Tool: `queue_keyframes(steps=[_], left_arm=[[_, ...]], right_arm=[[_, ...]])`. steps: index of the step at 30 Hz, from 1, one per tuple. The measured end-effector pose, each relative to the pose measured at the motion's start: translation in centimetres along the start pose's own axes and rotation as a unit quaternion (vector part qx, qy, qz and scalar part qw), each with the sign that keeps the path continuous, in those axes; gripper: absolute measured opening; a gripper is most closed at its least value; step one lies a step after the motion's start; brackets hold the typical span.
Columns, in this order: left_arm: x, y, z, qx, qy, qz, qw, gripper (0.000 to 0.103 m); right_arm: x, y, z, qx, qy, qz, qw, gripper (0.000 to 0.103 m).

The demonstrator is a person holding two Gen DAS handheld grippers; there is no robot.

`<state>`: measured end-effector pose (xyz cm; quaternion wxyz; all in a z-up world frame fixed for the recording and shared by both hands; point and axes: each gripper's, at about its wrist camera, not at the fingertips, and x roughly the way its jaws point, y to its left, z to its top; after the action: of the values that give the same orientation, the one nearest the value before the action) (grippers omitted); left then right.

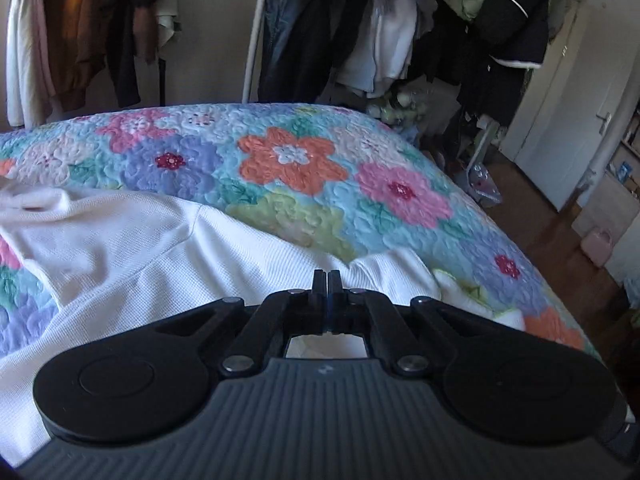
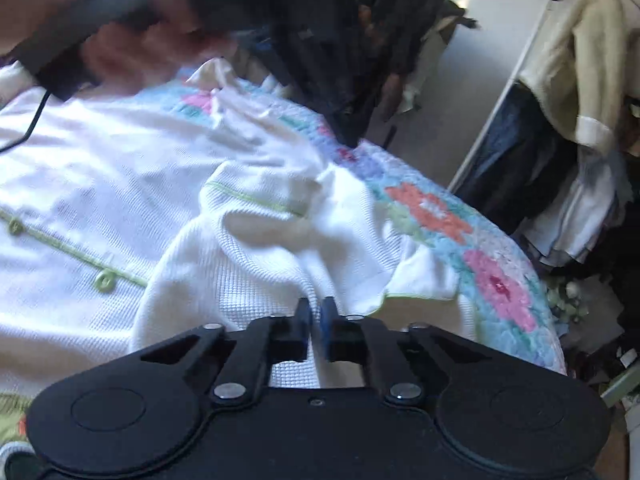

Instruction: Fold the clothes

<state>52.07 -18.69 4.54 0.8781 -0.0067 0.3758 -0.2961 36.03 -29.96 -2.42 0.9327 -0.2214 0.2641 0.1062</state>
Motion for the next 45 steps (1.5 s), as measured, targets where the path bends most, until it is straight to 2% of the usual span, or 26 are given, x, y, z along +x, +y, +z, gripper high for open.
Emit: queue_keyframes(steps=[2,3,4,5,8,10,14,16,17,19,20,22,23,25,27,30,33,34,35,38,39,40,41,42,44,45], left_arm=[[0.5,0.7,-1.1,-0.004,0.036,0.01,0.9993,0.01],[0.5,1.1,-1.8,-0.001,0.047,0.023,0.9986,0.023],[0.5,1.6,-2.6,0.002,0.057,0.036,0.9977,0.032],[0.1,1.8,-3.4,0.007,0.047,0.052,0.9975,0.045],[-0.8,1.6,-5.0,0.039,0.017,0.055,0.9976,0.068],[-0.4,1.5,-5.3,0.058,0.005,0.059,0.9966,0.072],[1.1,1.5,-4.8,0.098,-0.02,0.078,0.992,0.078],[1.8,1.6,-4.3,0.111,-0.039,0.078,0.99,0.079],[2.2,1.7,-4.0,0.114,-0.039,0.066,0.9905,0.079],[3.2,1.8,-3.5,0.117,-0.023,0.041,0.9921,0.079],[3.7,1.6,-3.4,0.119,-0.008,0.031,0.9924,0.075],[4.7,1.1,-3.6,0.128,0.022,0.027,0.9911,0.038],[5.2,0.7,-3.7,0.135,0.038,0.035,0.9894,0.006],[5.4,0.6,-3.8,0.123,0.04,0.045,0.9906,0.004],[4.6,0.7,-3.2,0.111,0.007,0.068,0.9915,0.004],[3.0,2.0,-1.0,0.042,-0.054,0.065,0.9955,0.004],[3.3,2.1,0.6,0.021,-0.069,0.085,0.9937,0.006],[4.1,2.0,0.8,0.022,-0.047,0.097,0.9939,0.007],[5.0,1.9,1.0,0.024,-0.022,0.108,0.9936,0.012],[5.6,2.2,0.5,0.005,0.023,0.127,0.9916,0.048],[5.0,2.4,0.2,-0.003,0.02,0.123,0.9922,0.059],[4.3,2.8,-0.1,-0.01,0.014,0.118,0.9929,0.065],[3.5,3.4,-0.6,-0.024,0.01,0.115,0.993,0.075],[2.6,4.1,-1.2,-0.039,0.006,0.113,0.9928,0.079],[1.2,5.4,-2.6,-0.082,0.02,0.095,0.9919,0.079],[0.6,5.8,-3.7,-0.1,0.029,0.077,0.9916,0.079]], right_arm=[[0.5,-1.0,0.3,0.034,0.006,-0.004,0.999,0.001],[0.8,-1.5,0.3,0.055,0.011,-0.006,0.998,0.001],[1.2,-2.0,0.2,0.075,0.016,-0.015,0.997,0.001],[1.6,-2.5,0.0,0.096,0.023,-0.021,0.995,0.001],[1.9,-3.9,-0.8,0.153,0.043,0.003,0.987,0.001],[1.8,-4.7,-1.2,0.184,0.045,0.027,0.981,0.001],[2.0,-5.4,-1.5,0.211,0.055,0.028,0.976,0.002],[2.4,-5.4,-1.8,0.215,0.063,0.029,0.974,0.002],[2.5,-5.5,-2.0,0.217,0.062,0.034,0.974,0.002],[2.6,-5.7,-2.1,0.224,0.058,0.043,0.972,0.002],[2.6,-5.8,-2.1,0.226,0.055,0.047,0.971,0.002],[2.5,-6.0,-2.1,0.234,0.049,0.057,0.969,0.003],[2.4,-6.2,-2.2,0.24,0.048,0.062,0.968,0.003],[2.4,-6.2,-2.3,0.243,0.051,0.066,0.966,0.003],[2.4,-6.1,-2.2,0.237,0.053,0.06,0.968,0.003],[1.8,-6.2,-2.2,0.243,0.027,0.066,0.967,0.008],[1.6,-6.1,-2.1,0.239,0.016,0.065,0.969,0.008],[1.8,-6.0,-2.1,0.235,0.022,0.059,0.97,0.008],[2.2,-5.9,-2.2,0.231,0.035,0.052,0.971,0.008],[2.8,-5.7,-2.5,0.209,0.069,0.019,0.975,0.008],[2.6,-5.8,-2.4,0.206,0.071,0.017,0.976,0.01],[2.2,-6.0,-2.3,0.202,0.075,0.012,0.976,0.014],[1.5,-6.0,-2.0,0.196,0.077,-0.002,0.977,0.022],[0.8,-6.2,-1.9,0.19,0.077,-0.017,0.979,0.027],[-1.0,-6.9,-1.9,0.192,0.075,-0.037,0.978,0.043],[-2.1,-7.4,-2.3,0.205,0.075,-0.037,0.975,0.044]])
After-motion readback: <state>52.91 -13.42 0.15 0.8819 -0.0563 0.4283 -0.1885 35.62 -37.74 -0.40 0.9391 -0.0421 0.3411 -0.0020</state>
